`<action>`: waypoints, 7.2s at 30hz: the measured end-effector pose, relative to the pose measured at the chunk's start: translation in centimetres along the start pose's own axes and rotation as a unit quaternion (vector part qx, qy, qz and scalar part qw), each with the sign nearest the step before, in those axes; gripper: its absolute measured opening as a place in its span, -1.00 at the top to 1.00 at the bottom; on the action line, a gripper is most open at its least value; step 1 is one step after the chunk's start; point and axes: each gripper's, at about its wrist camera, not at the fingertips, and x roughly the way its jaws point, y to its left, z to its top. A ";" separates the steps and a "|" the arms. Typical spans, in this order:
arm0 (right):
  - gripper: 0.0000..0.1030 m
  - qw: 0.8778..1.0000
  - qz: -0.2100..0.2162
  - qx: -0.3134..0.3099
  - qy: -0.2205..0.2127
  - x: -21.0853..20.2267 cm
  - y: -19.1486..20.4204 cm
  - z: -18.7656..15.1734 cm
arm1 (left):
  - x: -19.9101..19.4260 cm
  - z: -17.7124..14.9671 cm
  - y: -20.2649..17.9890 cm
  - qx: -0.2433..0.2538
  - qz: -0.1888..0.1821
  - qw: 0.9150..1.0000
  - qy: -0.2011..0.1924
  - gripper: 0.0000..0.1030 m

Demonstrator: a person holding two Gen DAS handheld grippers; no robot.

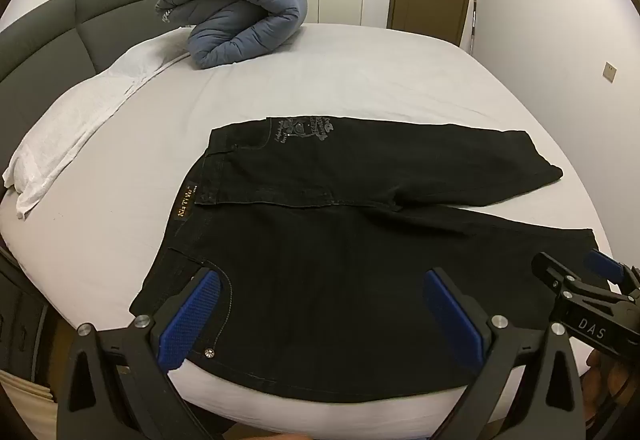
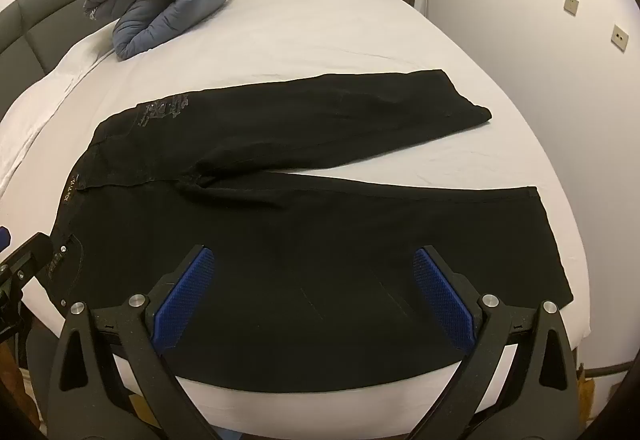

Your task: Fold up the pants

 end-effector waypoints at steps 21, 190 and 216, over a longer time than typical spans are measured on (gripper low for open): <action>-0.97 1.000 0.005 -0.005 0.008 0.3 0.6 -0.7 | -0.4 -0.5 0.1 0.008 0.015 1.000 -0.004 -1.00; 0.96 0.916 0.258 -0.289 0.103 26.6 18.6 28.1 | 20.2 14.7 7.9 0.320 -0.026 0.946 -0.046 0.78; 0.97 0.675 0.098 -0.727 -0.078 11.2 18.4 7.6 | 9.6 0.2 7.3 0.484 -0.094 0.869 -0.036 0.80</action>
